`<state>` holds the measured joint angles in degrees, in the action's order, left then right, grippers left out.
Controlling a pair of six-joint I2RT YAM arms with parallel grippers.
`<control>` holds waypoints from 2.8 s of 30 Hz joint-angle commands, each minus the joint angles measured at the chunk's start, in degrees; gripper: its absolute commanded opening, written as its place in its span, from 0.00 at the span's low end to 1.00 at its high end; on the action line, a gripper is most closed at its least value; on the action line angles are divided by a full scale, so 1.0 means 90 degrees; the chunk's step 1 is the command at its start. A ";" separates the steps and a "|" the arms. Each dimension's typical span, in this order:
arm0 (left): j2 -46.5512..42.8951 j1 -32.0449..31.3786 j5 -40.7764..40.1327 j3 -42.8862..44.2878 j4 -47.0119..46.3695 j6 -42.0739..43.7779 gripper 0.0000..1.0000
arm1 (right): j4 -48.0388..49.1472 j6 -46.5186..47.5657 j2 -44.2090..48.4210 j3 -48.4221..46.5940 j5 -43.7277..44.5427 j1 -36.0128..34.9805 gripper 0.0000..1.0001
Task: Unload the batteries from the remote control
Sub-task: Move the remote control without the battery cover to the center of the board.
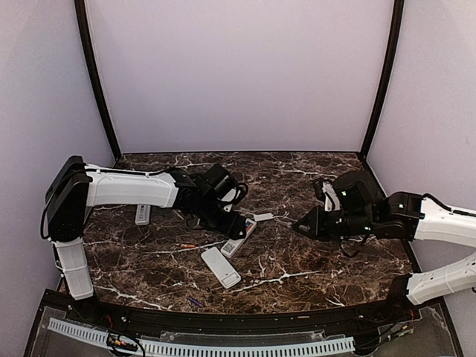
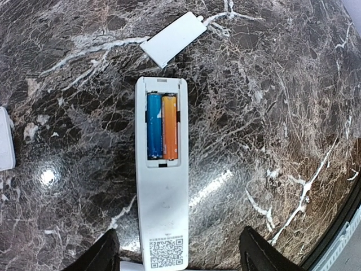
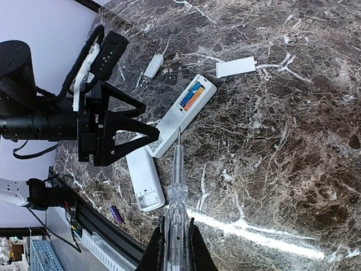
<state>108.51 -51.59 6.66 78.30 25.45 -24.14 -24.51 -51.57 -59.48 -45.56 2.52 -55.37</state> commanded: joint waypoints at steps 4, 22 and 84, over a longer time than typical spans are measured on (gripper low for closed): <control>0.0031 -0.0030 -0.0220 -0.0286 -0.0308 0.0625 0.72 | 0.0242 -0.0299 0.0170 -0.0153 0.0020 0.0039 0.00; 0.0439 -0.0327 -0.0873 -0.0341 -0.0158 0.1110 0.62 | 0.0651 -0.0641 0.0089 -0.0043 -0.0183 0.0040 0.00; 0.0038 -0.1211 0.0260 -0.1330 -0.0835 0.4160 0.25 | -0.0692 0.0162 -0.0105 0.0506 -0.0673 0.0053 0.00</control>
<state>110.02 -61.21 10.52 67.94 16.95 11.55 -35.53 -52.51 -59.00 -42.06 -0.12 -55.11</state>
